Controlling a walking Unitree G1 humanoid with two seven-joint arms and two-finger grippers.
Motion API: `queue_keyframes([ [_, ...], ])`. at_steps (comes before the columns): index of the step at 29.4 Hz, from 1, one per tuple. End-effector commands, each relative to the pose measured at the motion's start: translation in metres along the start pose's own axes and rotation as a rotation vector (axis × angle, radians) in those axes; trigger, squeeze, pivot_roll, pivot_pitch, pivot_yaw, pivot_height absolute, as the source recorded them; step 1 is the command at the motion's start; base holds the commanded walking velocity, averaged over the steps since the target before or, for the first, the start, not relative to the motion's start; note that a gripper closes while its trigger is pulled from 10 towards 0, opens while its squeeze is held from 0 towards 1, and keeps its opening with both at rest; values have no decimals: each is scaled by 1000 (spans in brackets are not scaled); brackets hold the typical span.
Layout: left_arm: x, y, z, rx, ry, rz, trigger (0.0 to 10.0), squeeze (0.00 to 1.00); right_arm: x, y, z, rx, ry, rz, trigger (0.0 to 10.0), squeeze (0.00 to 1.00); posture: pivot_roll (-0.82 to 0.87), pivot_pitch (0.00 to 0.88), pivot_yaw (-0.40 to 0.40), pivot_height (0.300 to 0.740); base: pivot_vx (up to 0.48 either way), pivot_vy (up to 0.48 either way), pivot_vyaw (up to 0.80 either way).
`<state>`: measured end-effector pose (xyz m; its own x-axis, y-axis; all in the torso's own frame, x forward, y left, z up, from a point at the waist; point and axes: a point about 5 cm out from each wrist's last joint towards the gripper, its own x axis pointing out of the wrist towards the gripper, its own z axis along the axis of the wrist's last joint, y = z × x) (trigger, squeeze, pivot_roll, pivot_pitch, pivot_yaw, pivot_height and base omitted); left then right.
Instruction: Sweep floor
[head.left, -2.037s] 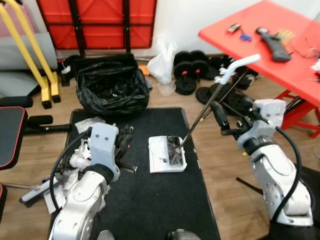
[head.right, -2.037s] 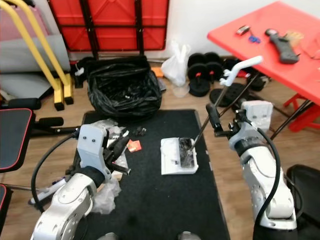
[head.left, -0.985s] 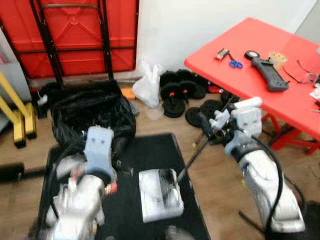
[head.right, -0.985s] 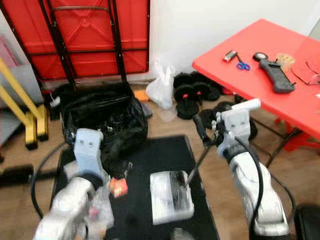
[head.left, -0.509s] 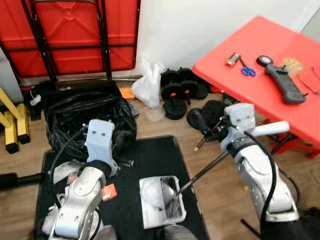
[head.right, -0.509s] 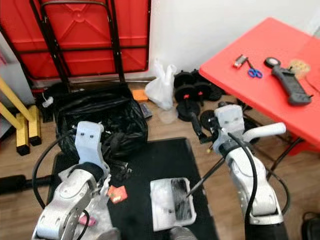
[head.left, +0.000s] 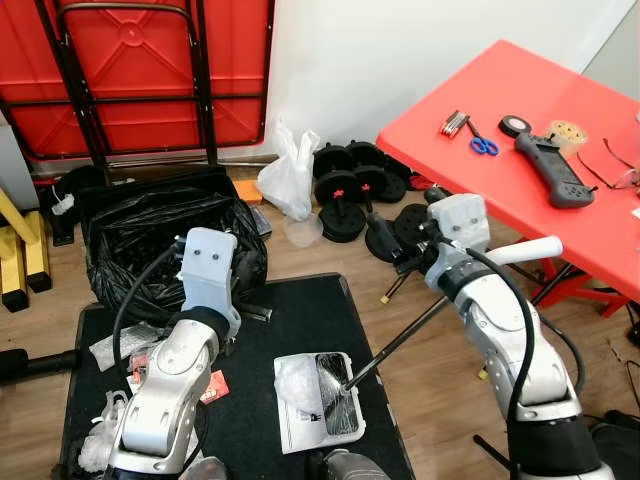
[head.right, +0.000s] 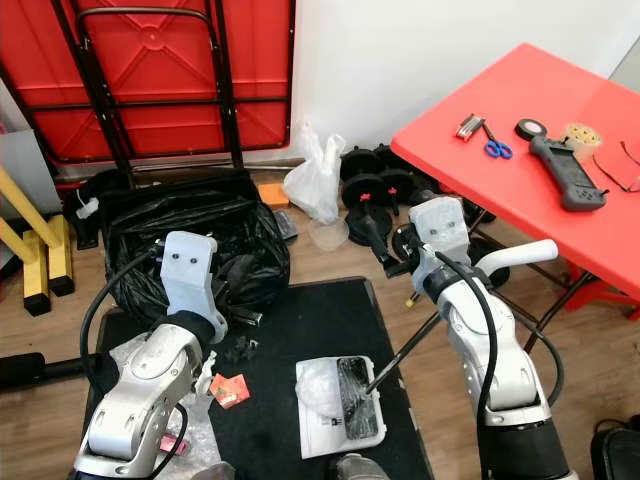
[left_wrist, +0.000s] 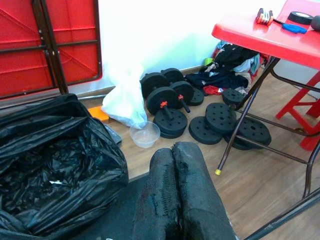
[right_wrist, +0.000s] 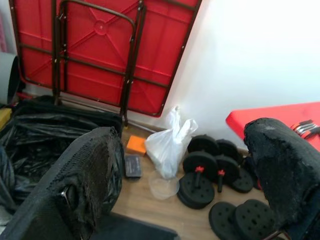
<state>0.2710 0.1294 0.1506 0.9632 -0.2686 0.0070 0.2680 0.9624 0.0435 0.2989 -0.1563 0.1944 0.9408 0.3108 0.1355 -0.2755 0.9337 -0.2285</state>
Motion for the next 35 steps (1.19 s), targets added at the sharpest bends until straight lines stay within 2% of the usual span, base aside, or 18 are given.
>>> queue_keyframes([
  [1,3,-2,-2,-3,1,-2,10000,0,2,2,-1,-11,1,2,10000,0,-154,125,-150,740,0,0,0],
  [3,4,-2,-2,-5,-2,0,10000,0,3,2,1,-11,-4,1,10000,0,-154,125,-150,740,0,0,0],
  [5,10,-1,-2,-10,-6,11,10000,0,5,3,2,-16,-13,9,10000,0,-163,87,-135,740,0,0,0],
  [12,17,3,-2,-27,-9,26,10000,0,4,3,-6,-19,9,4,10000,0,-159,78,-126,740,0,0,0],
  [13,18,2,-1,-33,-17,14,5686,0,4,2,-8,-18,14,-1,10000,0,-159,78,-126,740,0,0,0],
  [14,19,2,-1,-27,-19,2,0,0,4,1,-9,-16,17,-7,10000,0,-158,78,-120,740,0,0,0],
  [27,22,7,0,-15,-20,-5,0,0,-2,-6,-14,-23,40,-69,10000,0,-160,89,-99,740,0,0,0],
  [28,22,9,-1,-9,-13,3,10000,0,-1,-8,-13,-34,36,-84,10000,0,-161,90,-98,735,0,0,0],
  [35,23,14,-2,-2,-10,19,10000,0,0,-13,-10,-45,28,-105,10000,0,-161,90,-100,715,0,0,0],
])
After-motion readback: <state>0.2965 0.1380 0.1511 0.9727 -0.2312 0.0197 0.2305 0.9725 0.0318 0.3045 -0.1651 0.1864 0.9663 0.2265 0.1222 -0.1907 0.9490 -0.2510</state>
